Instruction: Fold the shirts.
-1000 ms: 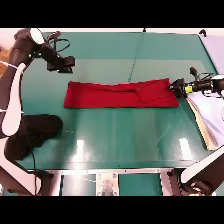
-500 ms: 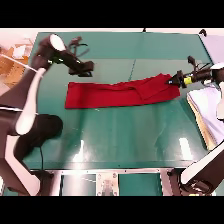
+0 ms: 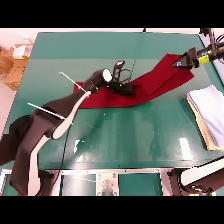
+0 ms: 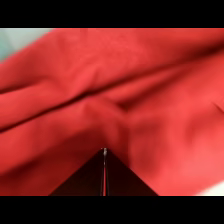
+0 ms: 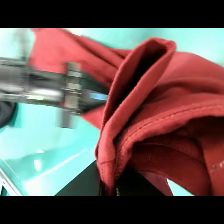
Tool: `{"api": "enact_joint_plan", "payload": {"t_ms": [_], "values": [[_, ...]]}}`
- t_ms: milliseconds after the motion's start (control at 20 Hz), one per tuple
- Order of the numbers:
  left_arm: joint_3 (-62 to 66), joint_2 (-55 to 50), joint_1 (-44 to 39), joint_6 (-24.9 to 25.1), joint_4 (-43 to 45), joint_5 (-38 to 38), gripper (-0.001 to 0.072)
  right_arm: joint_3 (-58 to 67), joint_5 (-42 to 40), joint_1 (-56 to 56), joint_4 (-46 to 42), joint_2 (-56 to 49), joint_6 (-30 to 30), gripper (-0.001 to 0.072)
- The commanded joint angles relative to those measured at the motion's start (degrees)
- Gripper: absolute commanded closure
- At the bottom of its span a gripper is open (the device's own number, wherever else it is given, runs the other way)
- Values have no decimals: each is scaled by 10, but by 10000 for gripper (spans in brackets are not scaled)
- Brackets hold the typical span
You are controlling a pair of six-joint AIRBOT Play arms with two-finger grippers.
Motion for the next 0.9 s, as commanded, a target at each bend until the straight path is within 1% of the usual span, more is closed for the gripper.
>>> {"api": "enact_joint_plan", "payload": {"t_ms": [0, 200, 300, 400, 550, 650, 700, 850], "values": [[1, -35, -24, 3, -89, 76, 678, 2, 10, 25, 0, 43, 2, 694], [4, -41, -27, 2, -120, 71, 677, 2, 10, 44, -2, 48, 3, 694], [38, -41, -12, 2, -124, 23, 678, 2, 10, 51, -2, 48, 17, 694], [68, -27, 24, 3, -135, -58, 678, 2, 10, 61, -2, 48, 35, 694], [68, 40, 119, 21, -133, -196, 678, 0, 4, 100, -2, 48, 54, 694], [68, 93, 200, 21, -133, -282, 678, -5, -22, 146, -3, 45, 75, 694], [68, 119, 240, 21, -133, -314, 678, -13, -47, 175, -3, 45, 80, 694], [68, 188, 352, 17, -133, -371, 677, -58, -186, 283, -3, 35, 87, 693]]}}
